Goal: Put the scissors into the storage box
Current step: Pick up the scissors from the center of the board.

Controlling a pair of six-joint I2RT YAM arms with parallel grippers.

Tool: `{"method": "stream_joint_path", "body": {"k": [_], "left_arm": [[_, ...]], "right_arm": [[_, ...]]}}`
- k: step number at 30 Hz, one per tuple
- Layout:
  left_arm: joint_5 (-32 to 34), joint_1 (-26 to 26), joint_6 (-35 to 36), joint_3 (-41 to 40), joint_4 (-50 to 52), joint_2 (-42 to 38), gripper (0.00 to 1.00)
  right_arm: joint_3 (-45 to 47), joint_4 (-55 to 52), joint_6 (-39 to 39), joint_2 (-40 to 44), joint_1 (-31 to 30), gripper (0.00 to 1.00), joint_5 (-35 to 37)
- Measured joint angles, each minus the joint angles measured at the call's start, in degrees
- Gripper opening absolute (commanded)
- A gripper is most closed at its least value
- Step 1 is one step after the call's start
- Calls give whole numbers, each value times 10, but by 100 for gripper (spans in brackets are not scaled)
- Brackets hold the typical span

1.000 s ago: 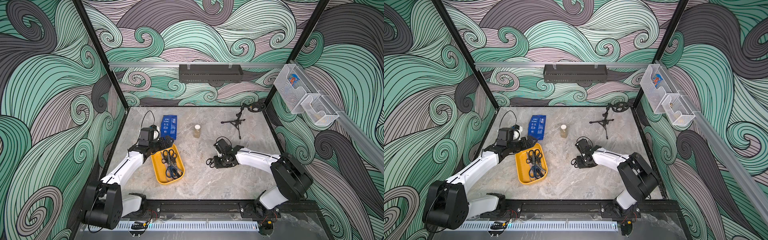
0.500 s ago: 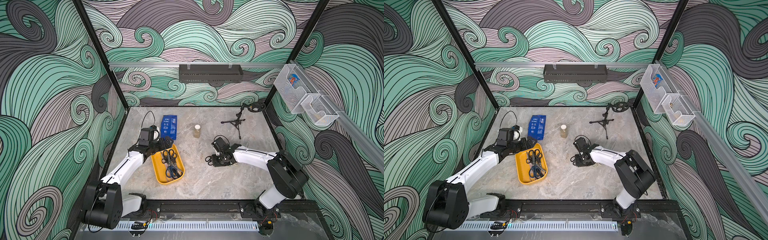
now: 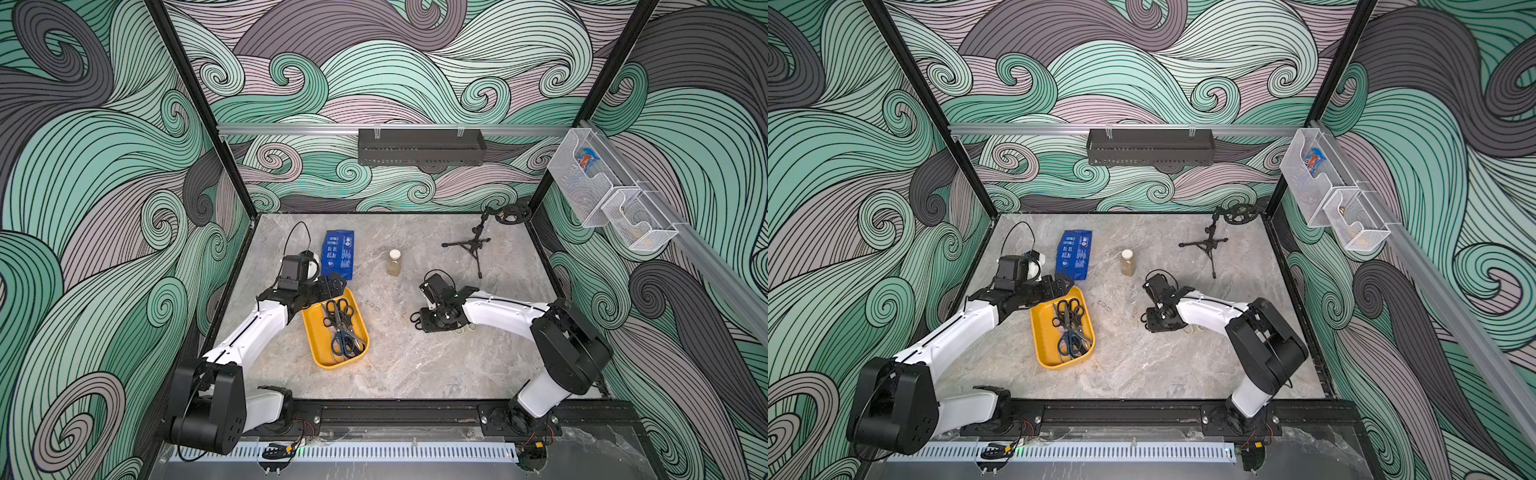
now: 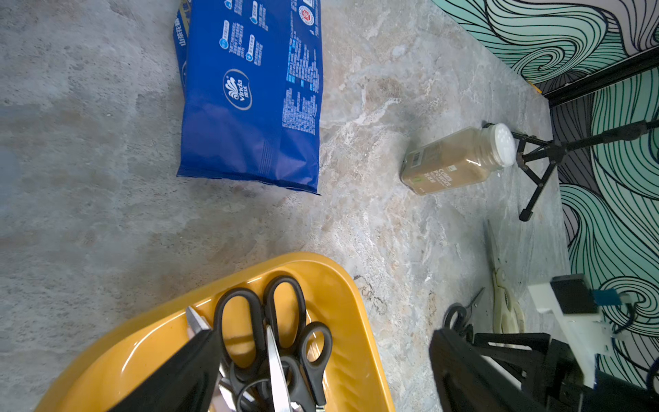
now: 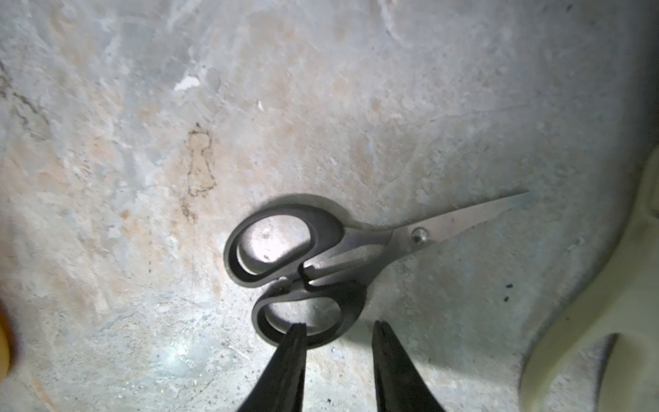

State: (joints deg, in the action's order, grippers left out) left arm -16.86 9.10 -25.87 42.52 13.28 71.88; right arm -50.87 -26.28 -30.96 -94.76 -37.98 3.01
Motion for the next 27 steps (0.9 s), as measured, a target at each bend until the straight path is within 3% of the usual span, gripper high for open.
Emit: {"method": "stream_joint_path", "body": {"k": [8, 20, 27], "left_arm": [[14, 0, 2, 1, 5, 0, 96], [33, 0, 9, 3, 17, -1, 96], [45, 0, 10, 5, 25, -2, 96]], "right_arm": [[-11, 2, -1, -12, -4, 35, 16], [-31, -11, 21, -33, -7, 25, 54], [-56, -10, 34, -62, -6, 11, 83]]}}
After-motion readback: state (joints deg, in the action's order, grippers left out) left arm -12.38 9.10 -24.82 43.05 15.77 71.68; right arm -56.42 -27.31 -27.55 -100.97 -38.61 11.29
